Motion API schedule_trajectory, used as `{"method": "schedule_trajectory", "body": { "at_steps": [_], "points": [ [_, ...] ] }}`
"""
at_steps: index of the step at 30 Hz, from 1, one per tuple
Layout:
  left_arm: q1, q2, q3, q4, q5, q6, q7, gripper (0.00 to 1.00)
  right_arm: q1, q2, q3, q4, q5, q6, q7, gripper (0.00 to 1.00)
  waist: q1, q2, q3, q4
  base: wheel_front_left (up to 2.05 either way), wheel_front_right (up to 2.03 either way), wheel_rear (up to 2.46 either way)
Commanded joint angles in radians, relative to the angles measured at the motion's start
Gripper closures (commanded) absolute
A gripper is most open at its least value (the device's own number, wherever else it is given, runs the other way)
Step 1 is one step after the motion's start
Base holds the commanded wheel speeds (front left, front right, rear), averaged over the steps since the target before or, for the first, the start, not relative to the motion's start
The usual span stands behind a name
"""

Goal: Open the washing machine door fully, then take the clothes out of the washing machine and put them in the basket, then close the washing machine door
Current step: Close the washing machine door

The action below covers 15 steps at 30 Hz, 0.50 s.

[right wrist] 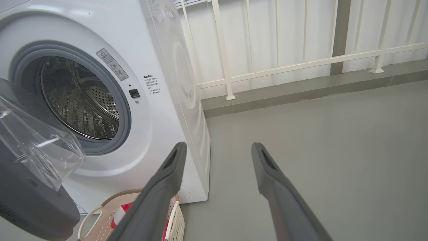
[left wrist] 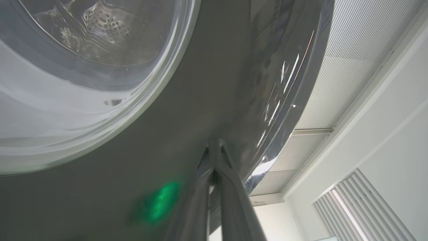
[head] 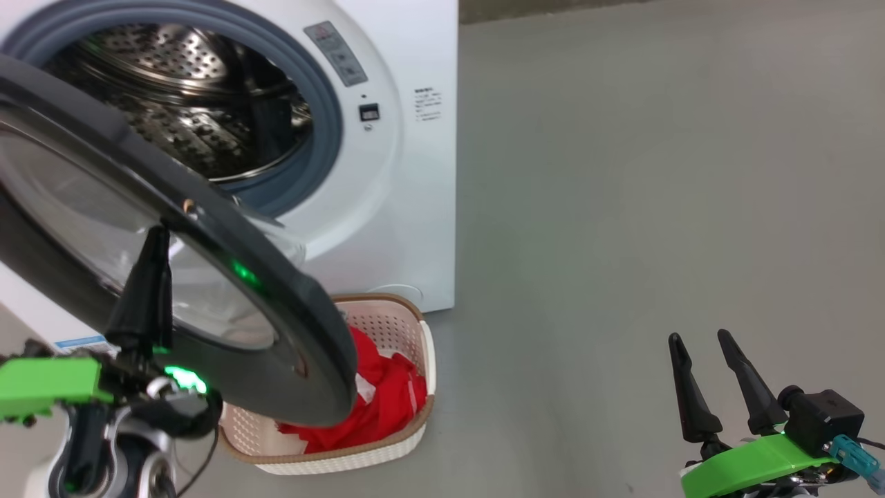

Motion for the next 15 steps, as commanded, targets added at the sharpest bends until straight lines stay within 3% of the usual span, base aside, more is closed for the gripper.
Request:
{"method": "schedule_trajectory", "body": {
  "at_steps": [1,15],
  "points": [
    [-0.052,0.012,0.018,-0.02,-0.003,-0.009,0.0,1.0,-0.039,-0.011,0.027,-0.025,-0.008,0.005,-0.006,0.0,0.0,0.0,0.017,-0.017,0.0,0.0,0.0],
    [-0.221,0.03,0.016,0.135,0.047,-0.056,-0.033,1.0,-0.067,-0.013,0.04,-0.032,-0.024,0.005,-0.006,0.0,0.0,0.0,0.067,-0.067,0.0,0.0,0.0]
  ]
}}
